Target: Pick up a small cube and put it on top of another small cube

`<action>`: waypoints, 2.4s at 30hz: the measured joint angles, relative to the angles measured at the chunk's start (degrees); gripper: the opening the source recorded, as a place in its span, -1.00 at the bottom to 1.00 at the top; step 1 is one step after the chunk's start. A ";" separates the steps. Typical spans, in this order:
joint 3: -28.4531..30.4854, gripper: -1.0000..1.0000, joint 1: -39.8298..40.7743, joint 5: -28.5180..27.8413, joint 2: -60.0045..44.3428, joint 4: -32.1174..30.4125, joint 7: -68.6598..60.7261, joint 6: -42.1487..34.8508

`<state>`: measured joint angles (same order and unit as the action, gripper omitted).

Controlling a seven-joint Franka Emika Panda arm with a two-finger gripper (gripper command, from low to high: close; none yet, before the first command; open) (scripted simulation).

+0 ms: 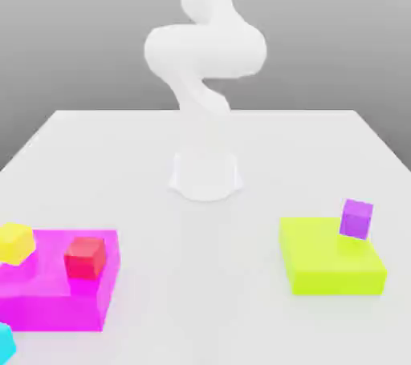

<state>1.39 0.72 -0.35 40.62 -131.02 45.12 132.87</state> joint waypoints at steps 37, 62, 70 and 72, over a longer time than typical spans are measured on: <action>10.37 -1.00 19.62 14.74 -74.94 11.61 -22.74 19.60; 15.40 -1.00 9.97 -0.86 -36.26 -12.42 8.10 6.32; 14.05 1.00 10.07 -1.21 -36.87 -20.09 13.32 14.63; 14.05 1.00 10.07 -1.21 -36.87 -20.09 13.32 14.63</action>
<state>15.44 10.79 -1.56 3.75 -151.11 58.44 147.51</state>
